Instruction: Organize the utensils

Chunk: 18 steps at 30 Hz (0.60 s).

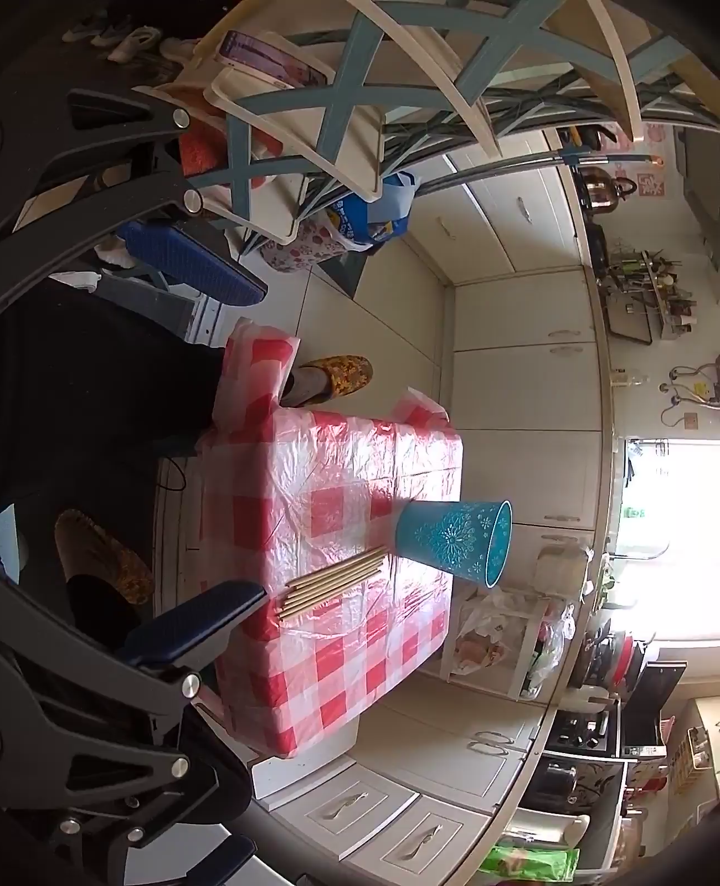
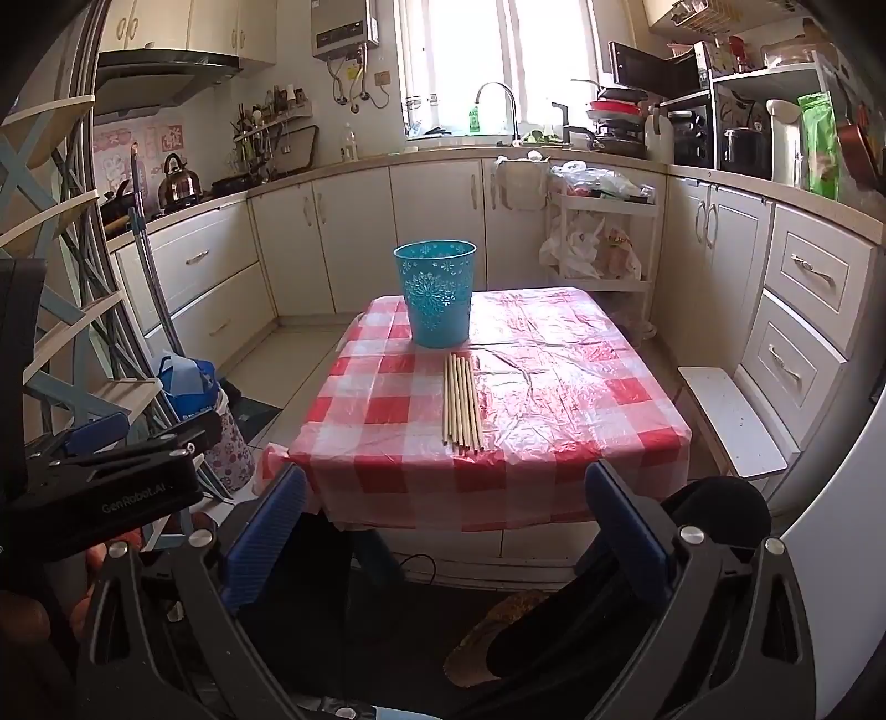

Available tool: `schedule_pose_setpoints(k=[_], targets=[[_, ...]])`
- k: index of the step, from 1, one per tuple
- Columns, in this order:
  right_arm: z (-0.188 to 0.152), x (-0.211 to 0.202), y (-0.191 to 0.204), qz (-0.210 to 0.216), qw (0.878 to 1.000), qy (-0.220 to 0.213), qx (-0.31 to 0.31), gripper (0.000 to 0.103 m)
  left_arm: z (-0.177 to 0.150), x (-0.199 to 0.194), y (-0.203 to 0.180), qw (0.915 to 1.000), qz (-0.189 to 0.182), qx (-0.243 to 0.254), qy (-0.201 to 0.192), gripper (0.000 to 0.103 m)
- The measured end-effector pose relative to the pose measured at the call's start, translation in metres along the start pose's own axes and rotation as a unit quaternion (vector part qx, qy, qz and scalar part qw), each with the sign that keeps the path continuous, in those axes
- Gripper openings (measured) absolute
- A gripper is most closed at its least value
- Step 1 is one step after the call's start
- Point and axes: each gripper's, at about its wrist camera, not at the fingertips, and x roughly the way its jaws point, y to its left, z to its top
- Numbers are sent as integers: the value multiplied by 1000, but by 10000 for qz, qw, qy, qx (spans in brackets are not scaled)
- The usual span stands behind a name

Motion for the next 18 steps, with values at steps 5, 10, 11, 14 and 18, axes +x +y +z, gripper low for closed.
schedule_pose_setpoints(k=[5, 10, 11, 14, 18], targets=[[-1, 0, 0, 1, 10000, -12, -1, 97, 0, 0, 0, 10000, -5, 10, 1, 95], [-1, -1, -1, 1, 10000, -8, 5, 97, 0, 0, -1, 10000, -6, 8, 9, 95], [-1, -1, -1, 1, 10000, -8, 5, 97, 0, 0, -1, 10000, -11, 14, 13, 95], [-1, -1, -1, 2, 10000, -4, 3, 97, -2, -1, -4, 10000, -9, 33, 5, 95], [-1, -1, -1, 1, 10000, -6, 5, 97, -2, -1, -5, 10000, -15, 43, 18, 95]])
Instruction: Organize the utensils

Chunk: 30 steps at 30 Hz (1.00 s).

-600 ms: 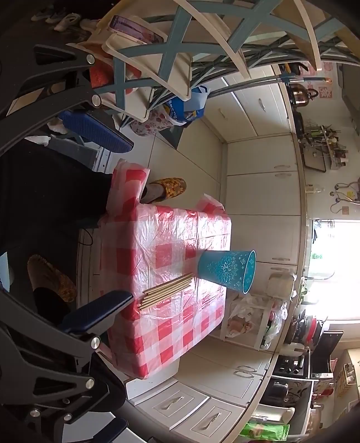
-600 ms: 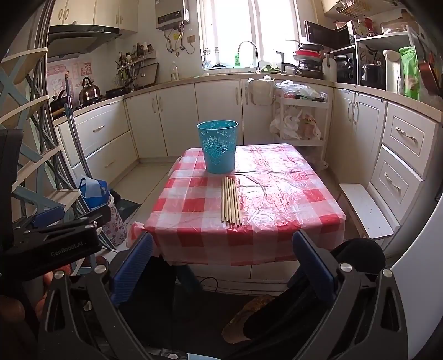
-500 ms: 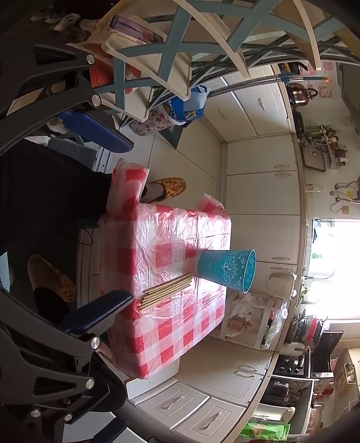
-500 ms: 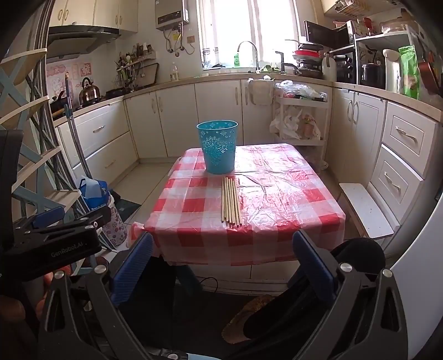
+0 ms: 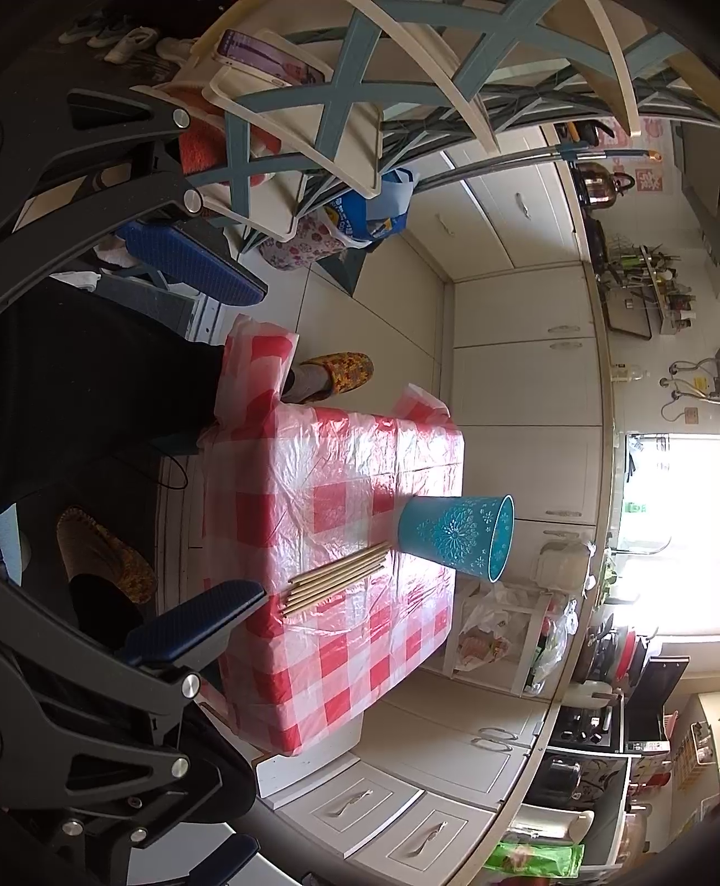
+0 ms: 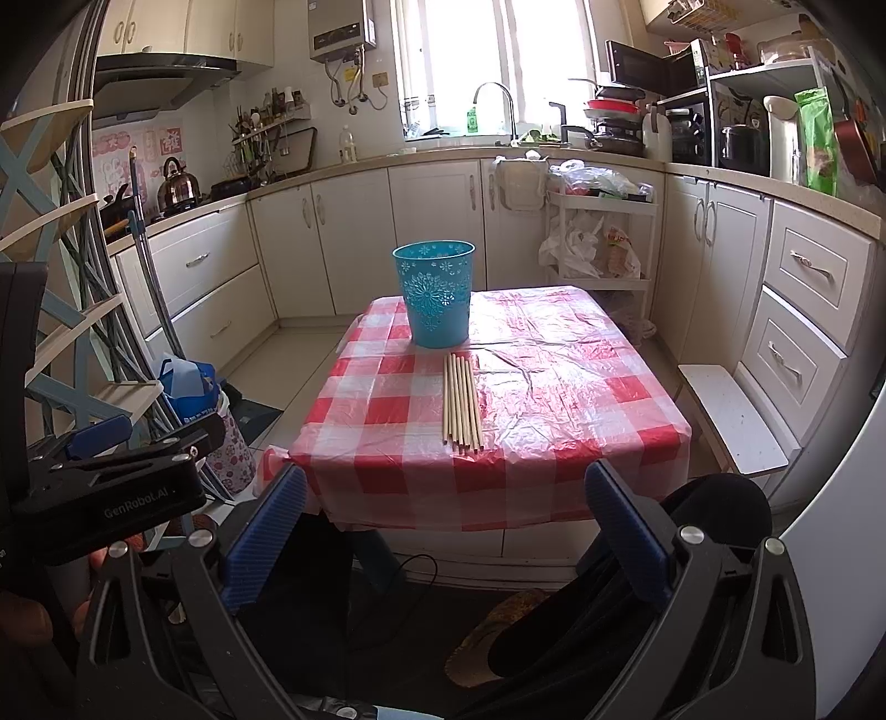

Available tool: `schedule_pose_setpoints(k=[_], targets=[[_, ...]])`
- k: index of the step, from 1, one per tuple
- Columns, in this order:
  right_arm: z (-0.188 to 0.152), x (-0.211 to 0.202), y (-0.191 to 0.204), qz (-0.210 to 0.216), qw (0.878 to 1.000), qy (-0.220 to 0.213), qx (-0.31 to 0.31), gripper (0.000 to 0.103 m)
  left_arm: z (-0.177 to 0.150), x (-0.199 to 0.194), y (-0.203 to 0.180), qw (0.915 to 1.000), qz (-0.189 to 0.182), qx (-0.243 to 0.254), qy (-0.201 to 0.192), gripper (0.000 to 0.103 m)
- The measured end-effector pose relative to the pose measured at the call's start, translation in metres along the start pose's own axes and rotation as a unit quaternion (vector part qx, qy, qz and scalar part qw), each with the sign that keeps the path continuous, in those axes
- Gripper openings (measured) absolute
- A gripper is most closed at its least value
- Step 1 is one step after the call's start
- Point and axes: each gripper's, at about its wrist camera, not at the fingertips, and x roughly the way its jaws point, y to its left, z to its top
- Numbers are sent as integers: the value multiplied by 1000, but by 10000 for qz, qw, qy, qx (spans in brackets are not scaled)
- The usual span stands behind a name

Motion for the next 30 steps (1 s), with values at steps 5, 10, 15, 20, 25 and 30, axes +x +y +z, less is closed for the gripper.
schedule_pose_setpoints(k=[5, 10, 15, 20, 25, 30], targets=[[0, 0, -1, 3, 10000, 6, -1, 97, -1, -1, -1, 10000, 7, -9, -12, 95], [0, 0, -1, 2, 10000, 3, 0, 97, -1, -1, -2, 10000, 9, -11, -11, 95], [0, 0, -1, 2, 10000, 4, 0, 97, -1, -1, -2, 10000, 13, -13, -13, 95], [0, 0, -1, 3, 10000, 3, 3, 97, -1, -1, -2, 10000, 15, -15, -12, 95], [0, 0, -2, 3, 10000, 1, 3, 97, -1, -1, -3, 10000, 13, -15, -15, 95], [0, 0, -2, 3, 10000, 4, 4, 97, -4, -1, -8, 10000, -7, 20, -10, 95]])
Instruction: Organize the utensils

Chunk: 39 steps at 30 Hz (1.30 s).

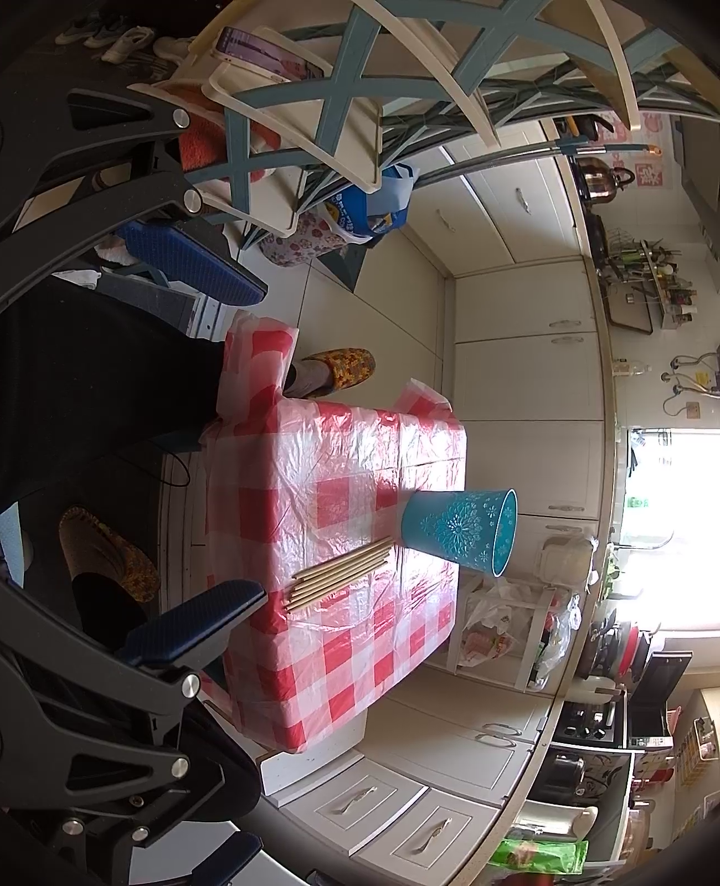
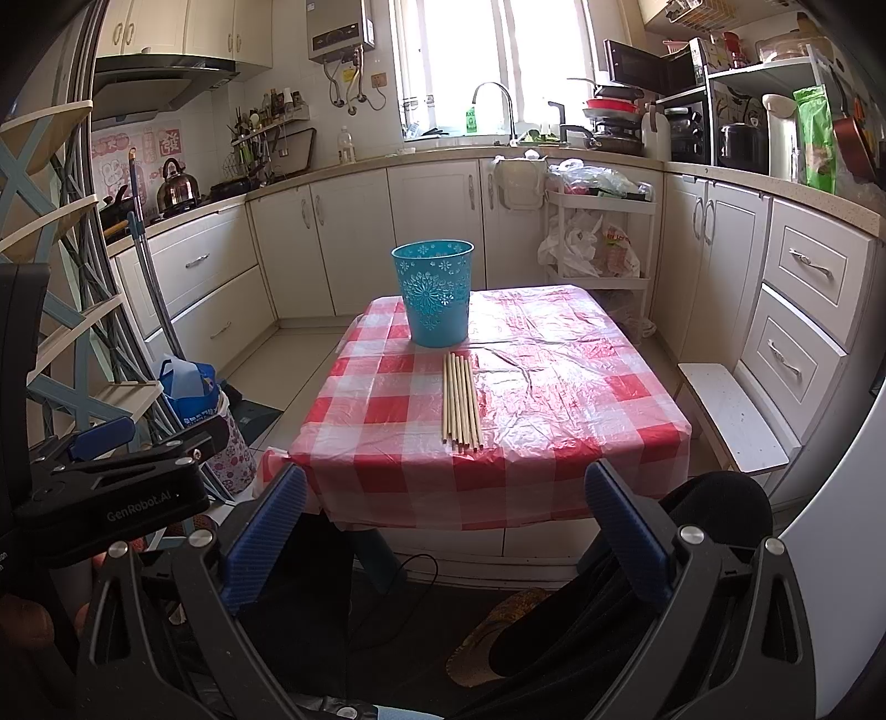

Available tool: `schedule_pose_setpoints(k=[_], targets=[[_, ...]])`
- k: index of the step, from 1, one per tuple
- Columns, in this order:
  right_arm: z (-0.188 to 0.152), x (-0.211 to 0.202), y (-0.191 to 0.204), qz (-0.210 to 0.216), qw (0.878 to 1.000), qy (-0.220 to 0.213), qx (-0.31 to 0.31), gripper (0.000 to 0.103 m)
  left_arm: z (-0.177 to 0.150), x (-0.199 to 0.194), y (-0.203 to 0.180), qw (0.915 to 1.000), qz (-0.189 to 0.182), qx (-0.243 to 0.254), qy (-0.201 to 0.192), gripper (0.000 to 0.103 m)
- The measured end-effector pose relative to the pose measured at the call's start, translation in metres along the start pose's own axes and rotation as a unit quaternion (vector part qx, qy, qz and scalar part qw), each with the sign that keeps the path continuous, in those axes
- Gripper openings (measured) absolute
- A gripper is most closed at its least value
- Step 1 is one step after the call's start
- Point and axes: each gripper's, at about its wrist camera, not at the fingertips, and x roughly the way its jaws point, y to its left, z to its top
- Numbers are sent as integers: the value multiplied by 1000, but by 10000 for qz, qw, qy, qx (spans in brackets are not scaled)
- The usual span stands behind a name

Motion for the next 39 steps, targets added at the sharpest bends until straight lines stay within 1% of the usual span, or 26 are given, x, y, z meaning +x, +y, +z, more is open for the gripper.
schedule_pose_setpoints(k=[7, 11, 13, 16, 17, 21, 22, 23, 24, 25, 26, 28, 29, 31, 35, 37, 39], targets=[[5, 0, 0, 55, 10000, -6, -47, 97, -2, 3, -3, 10000, -62, 5, 53, 95], [7, 1, -6, 135, 9998, -68, -107, 97, 2, 16, -3, 9996, -168, 63, 216, 95], [7, 6, -8, 143, 9999, -36, -60, 97, 3, 26, -5, 9994, -146, 135, 270, 95], [9, 28, -15, 196, 9998, 79, -29, 97, 6, 41, -2, 9993, -110, 128, 348, 95], [16, 37, -19, 84, 9996, 185, -195, 97, 8, 48, 0, 9992, -84, 117, 378, 95], [28, 84, -26, 60, 9991, 290, -303, 97, 13, 78, 4, 9984, -9, 121, 557, 95], [30, 95, -29, 61, 9988, 365, -318, 95, 15, 89, 4, 9980, -25, 133, 624, 95], [34, 114, -32, 85, 9983, 478, -332, 91, 17, 97, 3, 9975, -40, 147, 684, 95], [32, 131, -38, 101, 9957, 846, -353, 80, 19, 104, 3, 9972, -54, 159, 726, 95], [27, 145, -42, 246, 9934, 1102, -192, 71, 22, 114, 1, 9968, -75, 174, 776, 95], [30, 167, -47, 321, 9911, 1286, -146, 68, 24, 122, 0, 9964, -108, 180, 820, 95], [35, 192, -53, 575, 9897, 1310, 9, 49, 29, 139, -3, 9955, -194, 179, 909, 95], [39, 214, -56, 572, 9874, 1472, -6, 47, 31, 147, -5, 9953, -213, 170, 931, 95], [48, 236, -57, 622, 9875, 1450, -45, 42, 38, 164, -10, 9946, -261, 172, 992, 95], [64, 293, -60, 402, 9846, 1657, -374, 36, 49, 190, -18, 9935, -297, 163, 1088, 95], [68, 313, -60, 369, 9836, 1722, -397, 33, 55, 203, -22, 9930, -280, 183, 1131, 95], [70, 328, -61, 426, 9820, 1803, -373, 30, 60, 216, -26, 9927, -264, 199, 1161, 95]])
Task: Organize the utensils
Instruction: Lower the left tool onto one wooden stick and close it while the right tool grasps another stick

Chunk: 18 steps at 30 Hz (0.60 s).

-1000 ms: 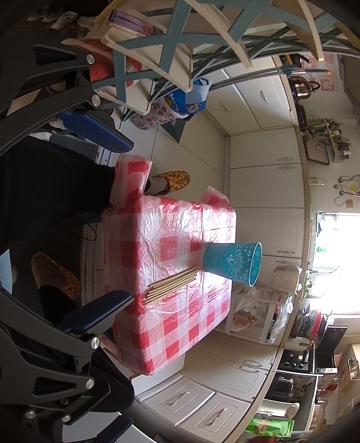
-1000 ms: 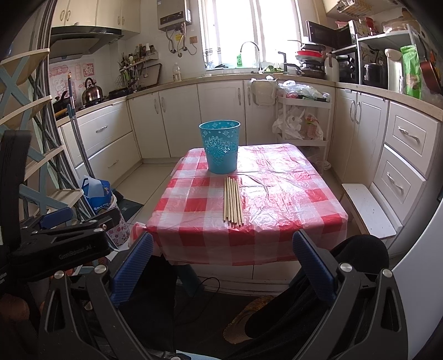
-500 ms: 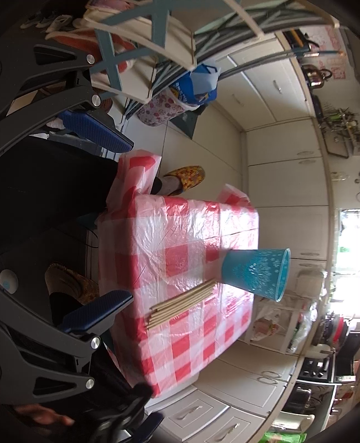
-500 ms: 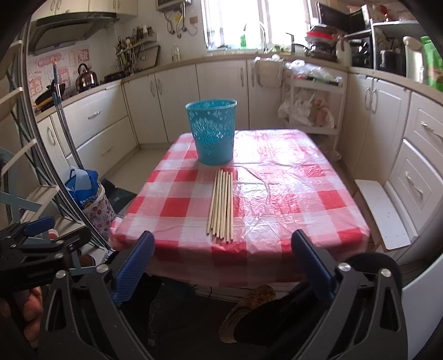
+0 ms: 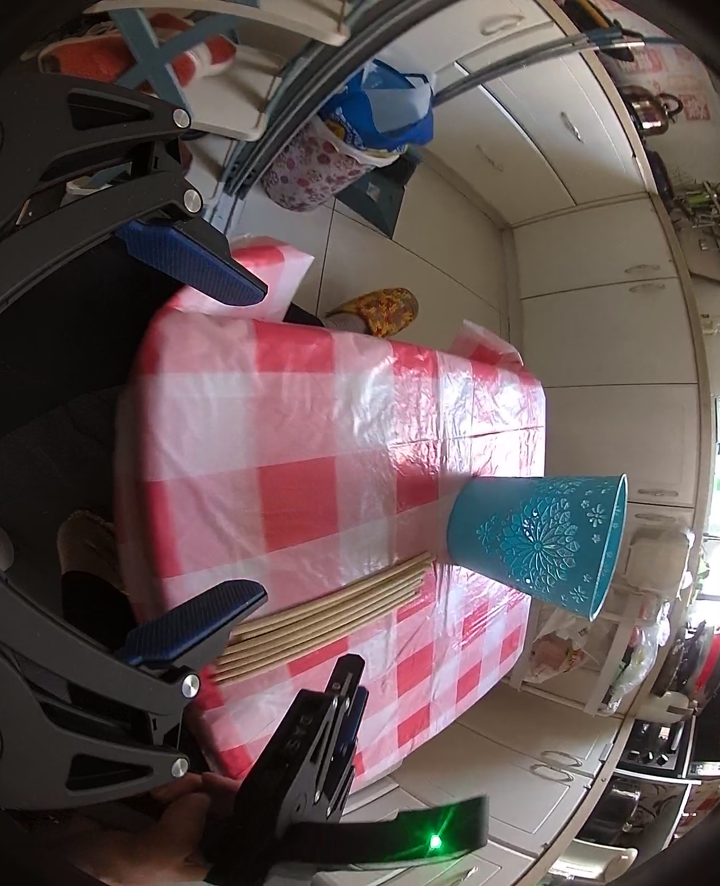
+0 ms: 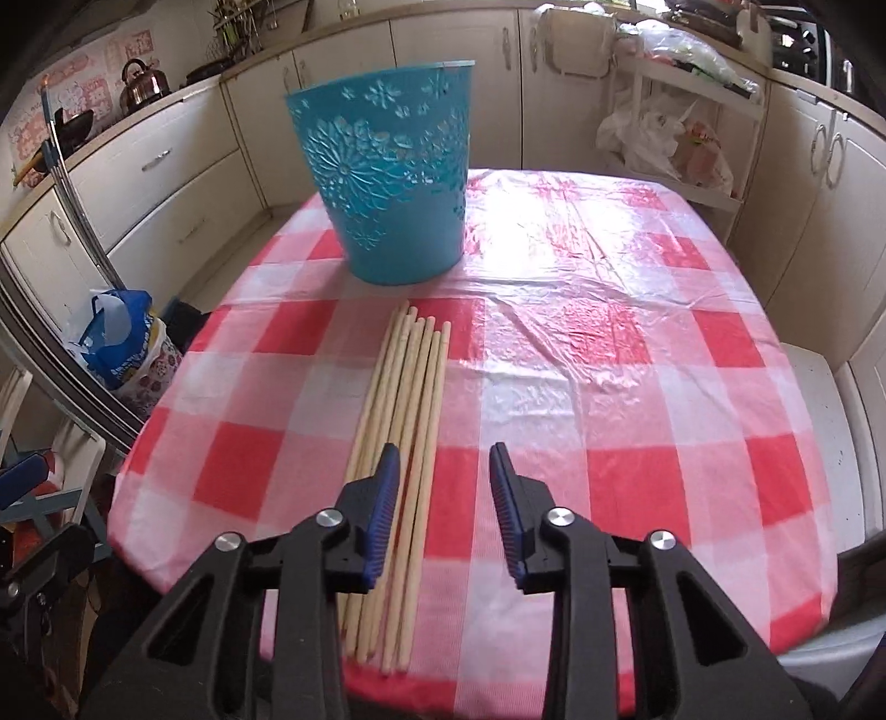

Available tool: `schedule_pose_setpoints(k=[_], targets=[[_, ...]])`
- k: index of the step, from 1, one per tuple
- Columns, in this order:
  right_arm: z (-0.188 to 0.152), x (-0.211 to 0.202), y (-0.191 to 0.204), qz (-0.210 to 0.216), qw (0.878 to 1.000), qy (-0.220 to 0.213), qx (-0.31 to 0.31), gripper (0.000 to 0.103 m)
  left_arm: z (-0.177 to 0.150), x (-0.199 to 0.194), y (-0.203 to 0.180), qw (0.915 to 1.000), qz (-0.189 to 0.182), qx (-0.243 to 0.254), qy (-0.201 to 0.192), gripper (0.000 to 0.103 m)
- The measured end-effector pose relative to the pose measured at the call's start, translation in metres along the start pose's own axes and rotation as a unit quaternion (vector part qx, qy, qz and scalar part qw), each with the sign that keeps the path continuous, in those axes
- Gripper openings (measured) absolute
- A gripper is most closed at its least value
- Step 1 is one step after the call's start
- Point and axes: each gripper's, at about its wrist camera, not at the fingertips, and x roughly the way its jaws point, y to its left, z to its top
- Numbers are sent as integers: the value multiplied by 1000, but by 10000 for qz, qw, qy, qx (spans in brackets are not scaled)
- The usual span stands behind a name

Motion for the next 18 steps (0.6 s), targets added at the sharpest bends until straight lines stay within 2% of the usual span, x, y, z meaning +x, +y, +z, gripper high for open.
schedule_pose_setpoints(k=[3, 8, 12, 15, 18], targets=[[10, 20, -1, -12, 9998, 169, -131, 25, 14, 18, -7, 10000, 8, 25, 60, 95], [15, 41, -5, -75, 9989, 400, -234, 22, 28, 41, -19, 9999, -18, 63, 121, 95], [19, 45, -15, -116, 9987, 370, -329, 15, 38, 61, -32, 9997, -80, 134, 204, 95], [21, 46, -18, -79, 9984, 385, -401, 11, 49, 81, -44, 9992, -264, 142, 252, 95], [20, 45, -24, -28, 9987, 361, -354, 11, 58, 99, -52, 9990, -310, 120, 288, 95]])
